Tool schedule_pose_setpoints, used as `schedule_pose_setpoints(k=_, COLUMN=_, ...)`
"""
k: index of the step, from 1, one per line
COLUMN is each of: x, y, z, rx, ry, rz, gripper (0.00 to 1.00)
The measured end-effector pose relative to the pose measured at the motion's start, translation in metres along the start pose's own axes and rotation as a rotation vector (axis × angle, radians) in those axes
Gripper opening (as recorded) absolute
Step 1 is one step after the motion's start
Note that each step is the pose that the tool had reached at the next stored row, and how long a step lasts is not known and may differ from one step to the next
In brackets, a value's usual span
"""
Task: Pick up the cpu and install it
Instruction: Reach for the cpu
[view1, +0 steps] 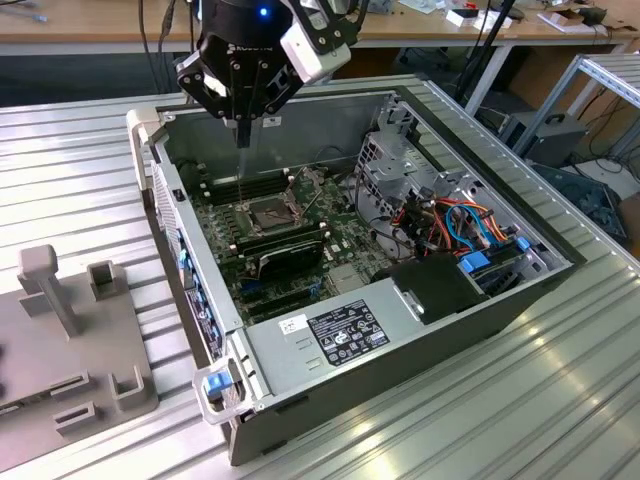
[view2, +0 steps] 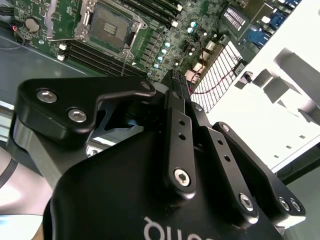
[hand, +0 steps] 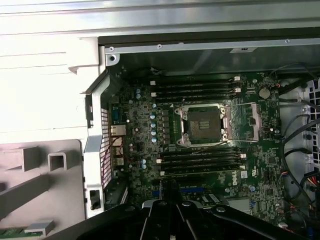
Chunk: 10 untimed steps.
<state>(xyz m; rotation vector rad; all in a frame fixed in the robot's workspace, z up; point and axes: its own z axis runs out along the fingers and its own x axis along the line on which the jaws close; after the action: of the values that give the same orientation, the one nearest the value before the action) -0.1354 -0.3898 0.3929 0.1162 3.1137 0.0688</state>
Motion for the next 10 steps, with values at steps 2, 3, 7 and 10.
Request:
schedule_pose_setpoints(k=2, x=0.0001, y=0.0, z=0.0, rx=-0.0001, ry=-0.0001, rz=0.0, gripper=0.11)
schedule_pose_setpoints(k=3, x=0.0001, y=0.0, z=0.0, rx=0.0, ry=0.0, rz=0.0, gripper=0.11)
schedule_pose_setpoints(k=7, x=0.0015, y=-0.0001, z=-0.0001, rx=0.0, ry=0.0, rz=0.0, gripper=0.11)
schedule_pose_setpoints(k=10, x=0.0052, y=-0.0004, z=-0.0001, rx=0.0, ry=0.0, rz=0.0, gripper=0.11)
